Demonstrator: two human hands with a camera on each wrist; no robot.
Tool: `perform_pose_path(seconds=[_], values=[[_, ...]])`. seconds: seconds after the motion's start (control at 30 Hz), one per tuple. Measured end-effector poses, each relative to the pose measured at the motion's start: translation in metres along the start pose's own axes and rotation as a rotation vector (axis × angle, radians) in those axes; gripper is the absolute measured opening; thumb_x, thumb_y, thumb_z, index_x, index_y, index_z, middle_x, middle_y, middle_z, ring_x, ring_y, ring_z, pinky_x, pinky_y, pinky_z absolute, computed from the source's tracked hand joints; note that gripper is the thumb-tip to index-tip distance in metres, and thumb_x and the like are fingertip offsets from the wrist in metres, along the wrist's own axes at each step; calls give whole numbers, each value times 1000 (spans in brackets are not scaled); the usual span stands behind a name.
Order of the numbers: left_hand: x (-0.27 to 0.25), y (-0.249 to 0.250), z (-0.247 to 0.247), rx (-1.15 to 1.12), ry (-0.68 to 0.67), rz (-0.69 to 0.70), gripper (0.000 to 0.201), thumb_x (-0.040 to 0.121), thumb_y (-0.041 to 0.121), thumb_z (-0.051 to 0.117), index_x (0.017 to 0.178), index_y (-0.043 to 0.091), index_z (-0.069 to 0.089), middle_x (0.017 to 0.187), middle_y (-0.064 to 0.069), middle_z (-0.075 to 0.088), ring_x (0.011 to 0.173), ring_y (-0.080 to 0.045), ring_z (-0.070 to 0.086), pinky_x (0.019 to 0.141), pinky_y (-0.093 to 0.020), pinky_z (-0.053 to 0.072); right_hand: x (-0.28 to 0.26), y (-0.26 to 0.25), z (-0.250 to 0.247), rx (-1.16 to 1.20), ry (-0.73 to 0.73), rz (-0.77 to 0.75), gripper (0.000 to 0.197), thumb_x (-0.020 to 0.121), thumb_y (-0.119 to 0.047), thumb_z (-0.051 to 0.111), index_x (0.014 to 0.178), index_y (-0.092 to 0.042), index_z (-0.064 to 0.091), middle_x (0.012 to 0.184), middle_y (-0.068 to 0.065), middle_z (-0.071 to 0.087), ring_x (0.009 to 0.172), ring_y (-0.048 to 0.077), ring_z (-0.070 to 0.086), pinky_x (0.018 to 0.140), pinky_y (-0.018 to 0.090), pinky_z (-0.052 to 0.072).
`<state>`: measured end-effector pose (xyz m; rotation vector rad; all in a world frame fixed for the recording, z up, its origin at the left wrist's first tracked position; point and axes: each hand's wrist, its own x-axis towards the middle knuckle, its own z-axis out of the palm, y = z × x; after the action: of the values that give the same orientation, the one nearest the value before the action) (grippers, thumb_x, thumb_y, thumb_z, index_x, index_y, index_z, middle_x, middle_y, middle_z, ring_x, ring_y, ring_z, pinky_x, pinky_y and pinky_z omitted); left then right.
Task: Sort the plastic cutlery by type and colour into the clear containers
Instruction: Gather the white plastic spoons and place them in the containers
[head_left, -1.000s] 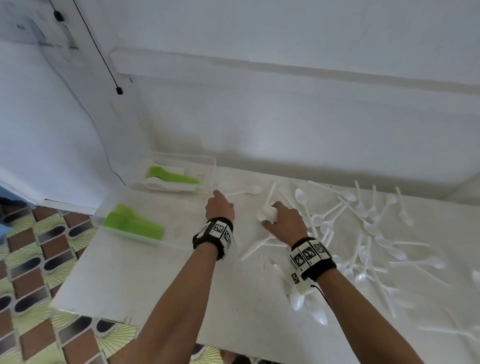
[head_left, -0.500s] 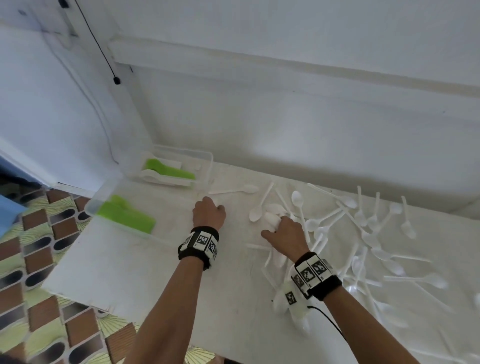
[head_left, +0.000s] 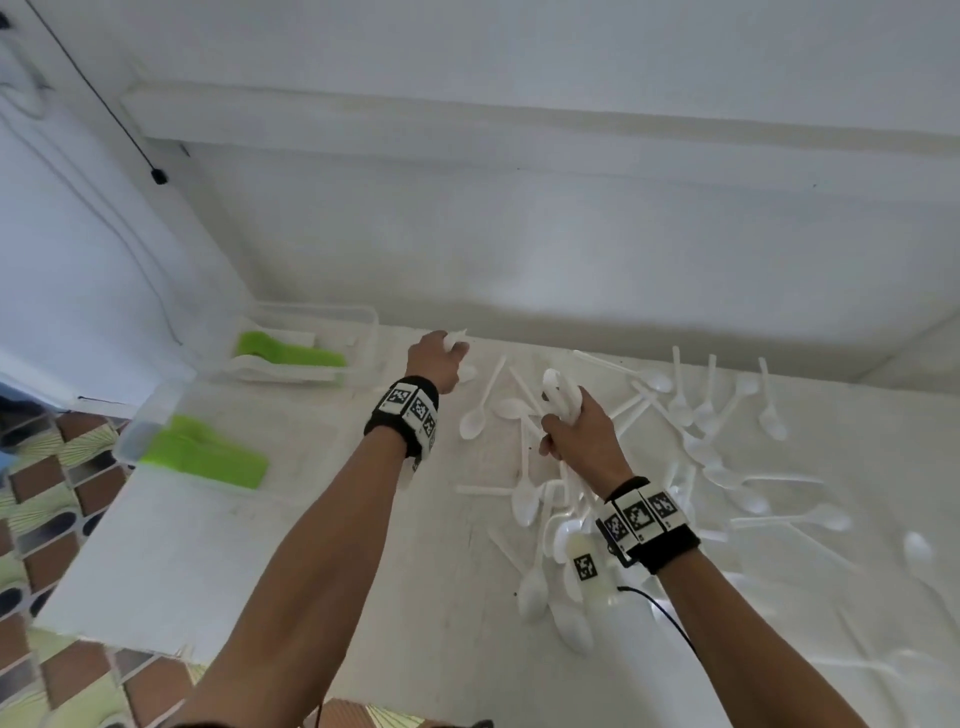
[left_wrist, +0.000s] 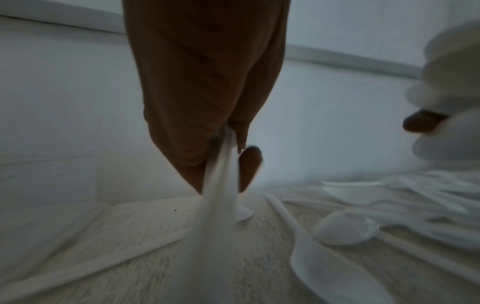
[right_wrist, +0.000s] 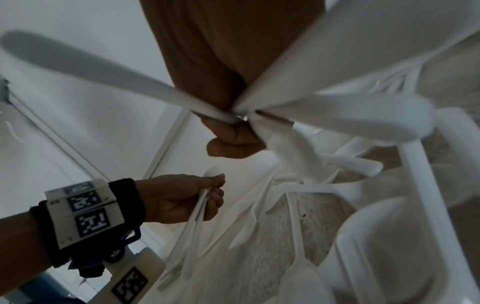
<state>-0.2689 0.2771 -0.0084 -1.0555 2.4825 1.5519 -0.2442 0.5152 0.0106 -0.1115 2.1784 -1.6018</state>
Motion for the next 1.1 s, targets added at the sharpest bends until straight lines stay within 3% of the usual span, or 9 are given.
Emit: perform_pose_path(seconds=[0.1, 0.2, 0.3, 0.43, 0.53, 0.63, 0.73, 0.87, 1.1], values=[[4, 4, 7, 16, 22, 17, 20, 95, 19, 64, 109, 6, 60, 103, -21, 68, 62, -30, 68, 52, -34, 59, 7, 3, -10, 21, -21, 34, 32, 91, -7, 57, 121, -16, 52, 91, 11, 70, 62, 23, 73, 57, 27, 49], [14, -2, 14, 371, 14, 63, 43, 91, 26, 71, 130, 14, 56, 122, -20, 61, 100, -38, 65, 82, -41, 58, 20, 7, -16, 69, -64, 121, 36, 89, -11, 64, 122, -4, 50, 91, 13, 75, 65, 34, 73, 57, 31, 47], [14, -8, 18, 670, -62, 34, 57, 87, 25, 77, 134, 6, 51, 136, -19, 48, 120, -38, 54, 93, -41, 48, 25, 3, -12, 25, -53, 92, 36, 91, -24, 72, 109, 4, 60, 77, 5, 77, 49, 20, 62, 50, 29, 46], [8, -9, 22, 768, -40, 14, 36, 91, 8, 67, 123, -2, 55, 139, -21, 35, 109, -39, 61, 82, -37, 49, 34, -25, -1, -234, -48, -87, 38, 80, -50, 80, 88, -14, 71, 68, -6, 69, 54, 8, 59, 54, 20, 48], [7, -12, 17, 799, -17, 26, 38, 92, 13, 68, 125, -2, 56, 138, -21, 40, 110, -39, 62, 87, -39, 51, 48, -49, 8, -467, -159, -381, 28, 77, -44, 84, 85, -25, 65, 76, -11, 68, 68, 6, 62, 60, 15, 46], [-1, -17, 5, 768, 30, 65, 41, 96, 23, 61, 127, -1, 51, 132, -21, 52, 118, -38, 57, 90, -40, 47, 70, -53, 20, -801, -361, -618, 24, 76, -25, 81, 89, -21, 61, 82, -4, 65, 74, 22, 62, 63, 33, 44], [-19, -20, -12, 646, 115, 95, 38, 96, 30, 55, 119, -1, 53, 120, -23, 57, 109, -39, 58, 78, -37, 40, 88, -41, 35, -1179, -501, -732, 34, 81, -16, 75, 112, -23, 66, 115, -3, 60, 85, 28, 63, 67, 33, 40], [-47, -30, -31, 477, 230, 166, 31, 94, 21, 56, 117, 0, 53, 102, -20, 62, 92, -37, 57, 72, -35, 37, 98, -27, 52, -1390, -627, -774, 56, 86, -16, 72, 137, -32, 58, 146, -6, 43, 97, 29, 64, 78, 38, 49], [-90, -46, -25, -16, 210, 328, 22, 100, 26, 60, 108, 10, 47, 77, -9, 62, 56, -23, 60, 55, -41, 53, 100, -28, 56, -1291, -565, -723, 27, 87, -16, 70, 113, -20, 67, 109, 0, 67, 105, 28, 63, 78, 37, 45]])
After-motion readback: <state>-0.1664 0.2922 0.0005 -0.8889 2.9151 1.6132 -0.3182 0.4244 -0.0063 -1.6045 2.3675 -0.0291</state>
